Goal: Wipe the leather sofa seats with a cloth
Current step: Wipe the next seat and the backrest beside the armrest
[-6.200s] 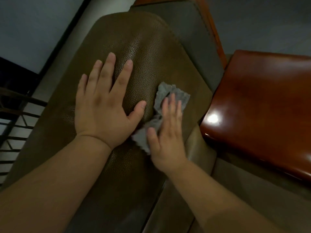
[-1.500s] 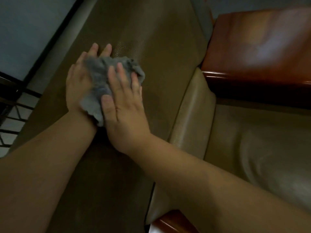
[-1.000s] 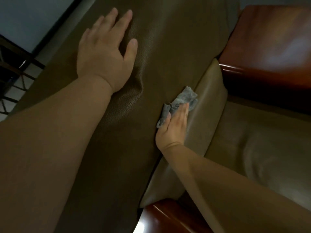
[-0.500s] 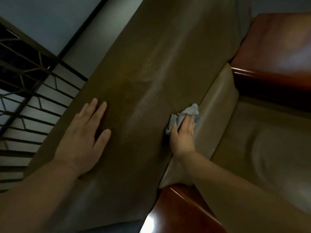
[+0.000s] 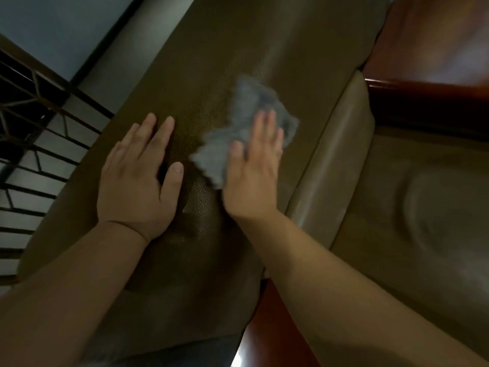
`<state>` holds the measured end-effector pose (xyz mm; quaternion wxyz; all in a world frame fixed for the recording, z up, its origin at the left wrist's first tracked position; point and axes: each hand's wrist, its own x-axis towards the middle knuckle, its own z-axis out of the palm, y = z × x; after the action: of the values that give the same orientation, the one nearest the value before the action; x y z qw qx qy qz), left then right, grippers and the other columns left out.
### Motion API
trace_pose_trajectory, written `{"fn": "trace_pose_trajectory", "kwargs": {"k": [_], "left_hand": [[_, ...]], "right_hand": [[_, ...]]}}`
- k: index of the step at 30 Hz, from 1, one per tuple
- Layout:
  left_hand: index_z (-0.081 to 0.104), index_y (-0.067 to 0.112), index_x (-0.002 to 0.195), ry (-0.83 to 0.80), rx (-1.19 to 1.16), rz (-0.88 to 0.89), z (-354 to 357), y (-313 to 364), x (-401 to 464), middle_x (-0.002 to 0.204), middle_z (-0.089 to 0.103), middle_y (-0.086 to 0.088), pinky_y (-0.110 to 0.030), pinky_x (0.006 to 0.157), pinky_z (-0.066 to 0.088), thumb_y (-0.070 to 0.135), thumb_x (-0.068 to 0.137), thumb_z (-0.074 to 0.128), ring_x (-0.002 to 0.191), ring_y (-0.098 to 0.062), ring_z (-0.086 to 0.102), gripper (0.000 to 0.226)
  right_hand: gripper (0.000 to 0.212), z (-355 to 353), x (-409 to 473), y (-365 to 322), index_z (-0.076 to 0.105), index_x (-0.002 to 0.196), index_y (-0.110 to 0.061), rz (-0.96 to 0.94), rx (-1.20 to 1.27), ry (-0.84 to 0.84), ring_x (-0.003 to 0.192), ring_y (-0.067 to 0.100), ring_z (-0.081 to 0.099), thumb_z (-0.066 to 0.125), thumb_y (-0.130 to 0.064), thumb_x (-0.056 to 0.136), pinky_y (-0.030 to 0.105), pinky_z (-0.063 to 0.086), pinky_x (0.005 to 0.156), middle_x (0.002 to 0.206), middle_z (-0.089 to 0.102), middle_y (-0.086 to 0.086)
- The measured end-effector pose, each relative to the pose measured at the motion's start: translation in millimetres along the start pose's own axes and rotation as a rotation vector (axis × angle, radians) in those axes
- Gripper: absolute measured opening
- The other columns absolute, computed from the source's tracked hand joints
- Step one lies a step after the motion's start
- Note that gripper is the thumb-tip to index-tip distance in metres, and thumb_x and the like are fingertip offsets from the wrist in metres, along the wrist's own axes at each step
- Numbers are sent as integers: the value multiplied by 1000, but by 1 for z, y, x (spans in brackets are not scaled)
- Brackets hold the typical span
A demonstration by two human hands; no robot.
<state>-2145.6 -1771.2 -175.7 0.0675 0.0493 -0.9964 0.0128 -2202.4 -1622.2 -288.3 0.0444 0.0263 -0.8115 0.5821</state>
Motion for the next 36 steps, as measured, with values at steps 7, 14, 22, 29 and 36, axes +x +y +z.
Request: {"fn": "trace_pose_trajectory", "kwargs": {"k": [7, 14, 22, 29, 36], "left_hand": [[21, 35, 166, 23, -19, 6, 4, -2, -1, 173, 23, -3, -54, 128, 19, 57, 104, 26, 160, -27, 20, 67], [19, 36, 166, 40, 6, -3, 5, -2, 0, 174, 21, -2, -52, 129, 17, 57, 103, 26, 160, -27, 19, 67], [22, 35, 166, 67, 4, 11, 9, -2, 1, 173, 24, -3, -49, 129, 18, 56, 104, 28, 159, -27, 21, 66], [22, 34, 167, 82, 22, 9, 8, -3, 0, 173, 24, -3, -48, 129, 16, 55, 105, 28, 159, -27, 21, 65], [25, 31, 166, 101, 19, 29, 10, -8, 3, 172, 26, -6, -50, 128, 20, 56, 105, 27, 158, -29, 24, 66]], "right_hand": [[75, -16, 2, 60, 15, 161, 0, 509, 109, -145, 157, 42, 9, 25, -42, 99, 51, 5, 129, 168, 12, 25], [75, 4, -66, 8, -6, 165, -28, 101, 86, -101, 157, 18, -22, 27, -61, 105, 49, -9, 128, 170, -16, -15], [67, 4, -76, -7, 26, 157, 4, 118, 104, -228, 155, 51, -11, 26, -37, 105, 66, -2, 125, 167, -5, 33], [68, 5, -91, 60, -3, 165, -15, 140, 1, -164, 158, 23, -18, 25, -46, 111, 50, -4, 130, 170, -20, 1], [74, -4, -98, -17, 3, 165, -8, 90, 145, -259, 157, 27, -23, 21, -52, 108, 42, -7, 128, 172, -18, 9]]}}
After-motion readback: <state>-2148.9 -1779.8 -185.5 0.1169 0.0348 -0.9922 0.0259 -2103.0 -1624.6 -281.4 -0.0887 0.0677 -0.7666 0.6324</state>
